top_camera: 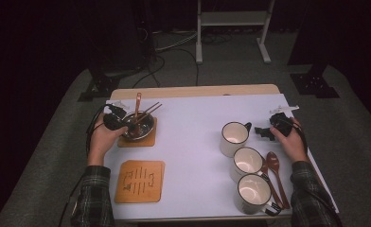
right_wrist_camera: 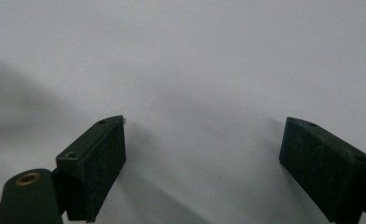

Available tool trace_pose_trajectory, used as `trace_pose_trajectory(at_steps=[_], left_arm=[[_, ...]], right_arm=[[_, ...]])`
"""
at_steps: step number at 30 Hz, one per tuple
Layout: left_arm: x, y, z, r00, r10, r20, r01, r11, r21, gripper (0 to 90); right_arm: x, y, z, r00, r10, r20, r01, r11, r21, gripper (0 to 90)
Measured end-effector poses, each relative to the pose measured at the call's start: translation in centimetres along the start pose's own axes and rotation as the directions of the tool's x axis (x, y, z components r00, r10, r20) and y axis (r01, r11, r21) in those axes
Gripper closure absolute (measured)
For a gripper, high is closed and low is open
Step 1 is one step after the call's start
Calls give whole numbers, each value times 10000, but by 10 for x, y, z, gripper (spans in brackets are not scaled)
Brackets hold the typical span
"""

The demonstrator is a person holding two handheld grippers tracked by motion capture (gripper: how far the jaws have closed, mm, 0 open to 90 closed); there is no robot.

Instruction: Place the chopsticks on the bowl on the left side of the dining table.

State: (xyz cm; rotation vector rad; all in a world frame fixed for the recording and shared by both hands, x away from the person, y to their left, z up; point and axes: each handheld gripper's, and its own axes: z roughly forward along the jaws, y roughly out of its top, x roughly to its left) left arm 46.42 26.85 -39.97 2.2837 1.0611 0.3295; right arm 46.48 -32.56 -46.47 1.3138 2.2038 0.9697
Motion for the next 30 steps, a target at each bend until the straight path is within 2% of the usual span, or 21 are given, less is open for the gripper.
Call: trace_pose_trajectory(at_steps=[16,23,30], left_arm=[[4,-4,4,10000,-69,6,68,9996,263,838],[6,-6,3,9999,-130,38,130,9998,166,791],[4,-4,-4,9997,-218,-78,217,9997,-151,726]], right_arm=[[0,0,0,10000,-6,1,6,10000,3,130],[0,0,0,10000,3,-2,-3,10000,2,130],[0,0,0,10000,2,-3,-2,10000,9,130]])
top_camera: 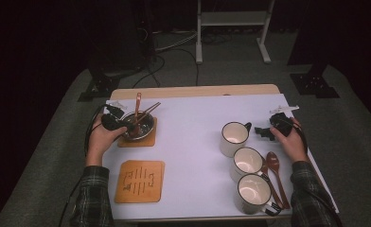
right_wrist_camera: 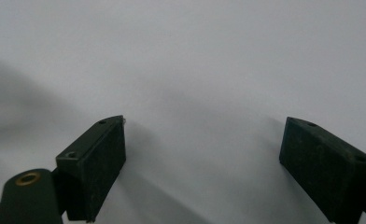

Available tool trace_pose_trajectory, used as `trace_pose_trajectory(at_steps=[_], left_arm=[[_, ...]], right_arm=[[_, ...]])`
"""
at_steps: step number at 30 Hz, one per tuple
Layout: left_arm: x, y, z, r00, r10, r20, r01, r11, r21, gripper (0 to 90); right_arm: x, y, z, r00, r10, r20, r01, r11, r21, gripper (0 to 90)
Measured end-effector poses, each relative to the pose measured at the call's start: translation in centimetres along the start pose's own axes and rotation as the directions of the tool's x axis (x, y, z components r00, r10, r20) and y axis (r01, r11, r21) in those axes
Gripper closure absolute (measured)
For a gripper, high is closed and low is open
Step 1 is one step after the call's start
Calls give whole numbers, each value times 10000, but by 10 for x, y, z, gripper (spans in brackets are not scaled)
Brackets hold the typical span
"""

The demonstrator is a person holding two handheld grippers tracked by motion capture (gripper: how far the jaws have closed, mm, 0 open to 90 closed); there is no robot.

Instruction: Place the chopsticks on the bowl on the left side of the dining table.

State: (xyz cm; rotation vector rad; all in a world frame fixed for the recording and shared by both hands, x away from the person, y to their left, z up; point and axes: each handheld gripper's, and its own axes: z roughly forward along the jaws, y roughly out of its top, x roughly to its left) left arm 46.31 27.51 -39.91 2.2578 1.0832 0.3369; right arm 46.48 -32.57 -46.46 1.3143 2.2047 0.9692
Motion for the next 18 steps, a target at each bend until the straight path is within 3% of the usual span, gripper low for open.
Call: trace_pose_trajectory(at_steps=[10,15,18], left_arm=[[-4,6,-18,9998,-172,-47,169,9980,-617,722],[-8,8,-24,9994,-222,269,241,9971,-719,876],[-12,7,-21,9987,-242,459,268,9981,-561,900]], right_arm=[[0,0,0,10000,7,0,-7,10000,-6,130],[0,0,0,10000,0,0,0,10000,2,131],[0,0,0,10000,4,-1,-4,10000,1,130]])
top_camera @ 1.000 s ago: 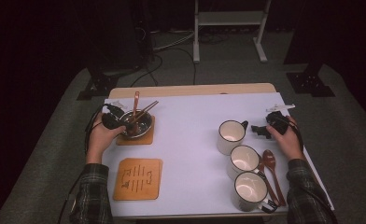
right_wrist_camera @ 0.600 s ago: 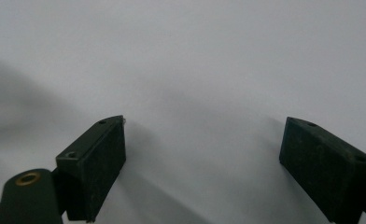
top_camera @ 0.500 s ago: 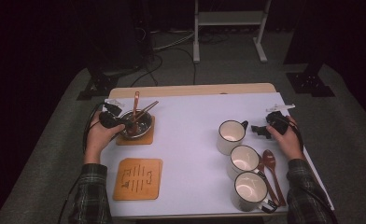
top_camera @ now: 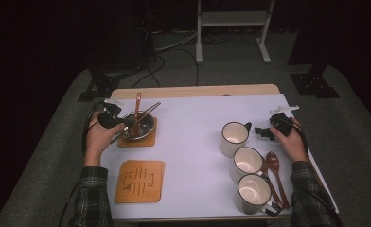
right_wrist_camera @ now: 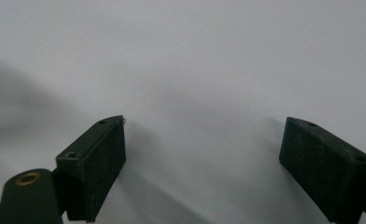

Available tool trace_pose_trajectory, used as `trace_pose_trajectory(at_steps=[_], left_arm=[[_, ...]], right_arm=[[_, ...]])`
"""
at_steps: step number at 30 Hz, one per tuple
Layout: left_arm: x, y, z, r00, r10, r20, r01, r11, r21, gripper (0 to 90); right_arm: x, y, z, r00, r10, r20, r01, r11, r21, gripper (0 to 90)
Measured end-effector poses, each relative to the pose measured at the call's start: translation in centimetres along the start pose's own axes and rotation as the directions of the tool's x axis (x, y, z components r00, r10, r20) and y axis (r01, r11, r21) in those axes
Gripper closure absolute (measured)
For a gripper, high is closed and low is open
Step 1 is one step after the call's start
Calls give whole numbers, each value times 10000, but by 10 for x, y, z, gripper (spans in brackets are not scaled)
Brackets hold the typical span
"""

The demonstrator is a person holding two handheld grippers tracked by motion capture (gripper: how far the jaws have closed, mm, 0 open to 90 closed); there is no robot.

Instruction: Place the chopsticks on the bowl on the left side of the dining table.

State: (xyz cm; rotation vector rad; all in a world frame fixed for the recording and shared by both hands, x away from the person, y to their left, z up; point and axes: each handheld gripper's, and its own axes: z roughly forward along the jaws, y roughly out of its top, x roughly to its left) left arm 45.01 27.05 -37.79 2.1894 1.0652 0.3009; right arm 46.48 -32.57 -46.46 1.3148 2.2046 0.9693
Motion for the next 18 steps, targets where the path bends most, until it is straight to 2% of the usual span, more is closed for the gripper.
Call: trace_pose_trajectory(at_steps=[5,11,18], left_arm=[[-6,-2,5,9999,34,157,-38,9996,262,900],[-3,-8,14,9999,-104,-46,108,9970,769,900],[4,-10,15,9993,-183,-335,211,9961,860,900]], right_arm=[[0,0,0,10000,-2,-8,2,10000,3,130],[0,0,0,10000,-2,-14,2,10000,4,130],[0,0,0,10000,0,-15,0,10000,7,130]])
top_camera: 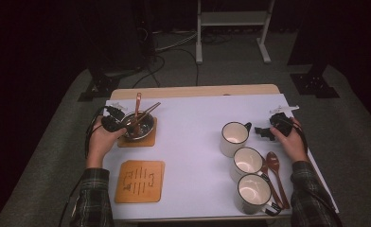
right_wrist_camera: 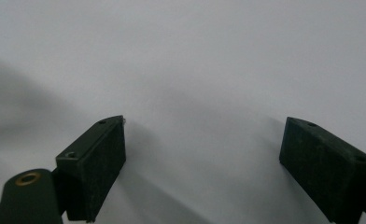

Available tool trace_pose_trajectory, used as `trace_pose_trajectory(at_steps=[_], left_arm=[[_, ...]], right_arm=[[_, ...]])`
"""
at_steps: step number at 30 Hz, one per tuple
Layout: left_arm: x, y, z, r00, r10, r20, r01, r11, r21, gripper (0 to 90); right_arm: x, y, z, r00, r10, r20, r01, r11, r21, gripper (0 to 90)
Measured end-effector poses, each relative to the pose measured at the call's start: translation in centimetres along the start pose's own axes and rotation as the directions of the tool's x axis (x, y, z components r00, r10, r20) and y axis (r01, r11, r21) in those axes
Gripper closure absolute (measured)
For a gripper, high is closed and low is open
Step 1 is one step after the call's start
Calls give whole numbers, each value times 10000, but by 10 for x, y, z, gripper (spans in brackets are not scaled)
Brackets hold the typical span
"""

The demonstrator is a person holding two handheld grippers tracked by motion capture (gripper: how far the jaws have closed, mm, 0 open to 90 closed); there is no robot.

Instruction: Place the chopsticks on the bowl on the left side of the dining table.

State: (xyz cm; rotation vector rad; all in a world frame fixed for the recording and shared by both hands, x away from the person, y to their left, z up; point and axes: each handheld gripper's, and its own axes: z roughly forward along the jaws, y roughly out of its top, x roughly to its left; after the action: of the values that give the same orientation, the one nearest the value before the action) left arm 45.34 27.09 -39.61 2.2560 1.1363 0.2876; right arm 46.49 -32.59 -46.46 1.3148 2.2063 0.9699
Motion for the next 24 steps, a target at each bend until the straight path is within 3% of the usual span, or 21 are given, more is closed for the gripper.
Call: trace_pose_trajectory(at_steps=[14,24], left_arm=[[12,2,-1,9982,-16,-600,8,9999,-130,899],[6,10,-11,9991,17,-413,-40,9985,-545,900]], right_arm=[[0,0,0,10000,-6,7,6,10000,-8,130],[0,0,0,10000,-7,14,7,10000,-7,130]])
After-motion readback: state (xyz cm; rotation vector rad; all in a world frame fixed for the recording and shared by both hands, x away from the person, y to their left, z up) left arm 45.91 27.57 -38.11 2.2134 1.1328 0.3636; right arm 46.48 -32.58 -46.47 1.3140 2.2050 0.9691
